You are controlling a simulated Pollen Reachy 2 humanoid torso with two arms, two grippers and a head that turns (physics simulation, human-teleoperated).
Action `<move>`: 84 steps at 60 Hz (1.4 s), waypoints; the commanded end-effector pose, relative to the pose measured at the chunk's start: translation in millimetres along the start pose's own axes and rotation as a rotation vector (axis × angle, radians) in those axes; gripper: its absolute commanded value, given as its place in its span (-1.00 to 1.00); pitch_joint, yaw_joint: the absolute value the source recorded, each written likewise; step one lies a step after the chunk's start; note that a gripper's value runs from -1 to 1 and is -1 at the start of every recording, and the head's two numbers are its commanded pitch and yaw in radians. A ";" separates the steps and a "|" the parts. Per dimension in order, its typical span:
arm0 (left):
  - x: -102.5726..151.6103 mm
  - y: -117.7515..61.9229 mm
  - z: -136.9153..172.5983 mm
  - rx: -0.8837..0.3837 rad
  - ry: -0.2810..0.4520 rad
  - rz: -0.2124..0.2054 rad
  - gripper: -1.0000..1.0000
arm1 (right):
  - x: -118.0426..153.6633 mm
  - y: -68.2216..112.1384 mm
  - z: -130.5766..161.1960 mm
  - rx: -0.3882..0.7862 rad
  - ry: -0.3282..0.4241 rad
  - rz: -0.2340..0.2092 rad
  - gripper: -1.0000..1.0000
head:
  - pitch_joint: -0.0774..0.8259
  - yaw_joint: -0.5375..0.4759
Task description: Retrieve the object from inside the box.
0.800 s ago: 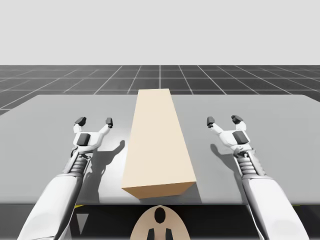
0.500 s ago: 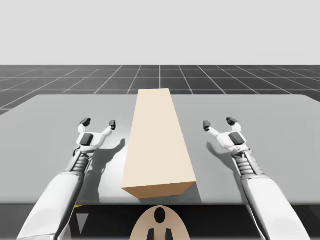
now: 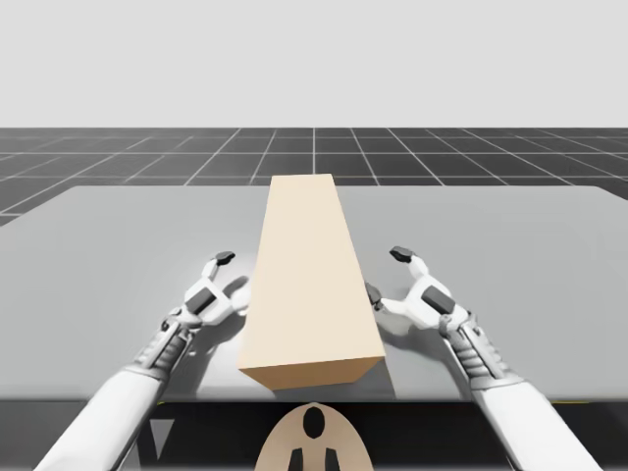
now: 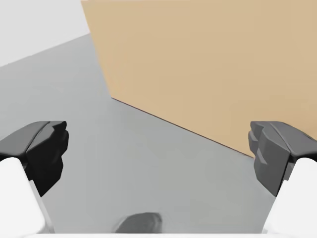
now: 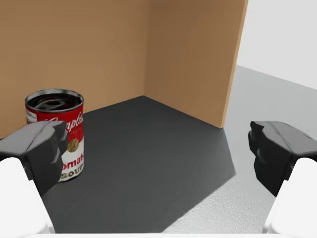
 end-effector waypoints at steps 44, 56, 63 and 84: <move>1.5 -39.9 3.1 -0.226 0.020 -0.097 -1.00 | -73.6 -1.8 -125.7 0.526 -0.064 -0.171 -1.00 | -0.73 0.04; 1.5 -41.2 4.3 -0.236 0.022 -0.113 -1.00 | -85.4 26.8 -164.7 0.620 -0.093 -0.218 -1.00 | -0.71 0.05; 1.2 -43.2 5.2 -0.240 0.024 -0.125 -1.00 | -87.0 51.9 -185.2 0.678 -0.102 -0.228 -1.00 | -0.70 0.05; 1.4 -45.2 6.1 -0.246 0.027 -0.146 -1.00 | -80.4 110.4 -205.3 0.830 -0.102 -0.247 1.00 | -0.71 0.06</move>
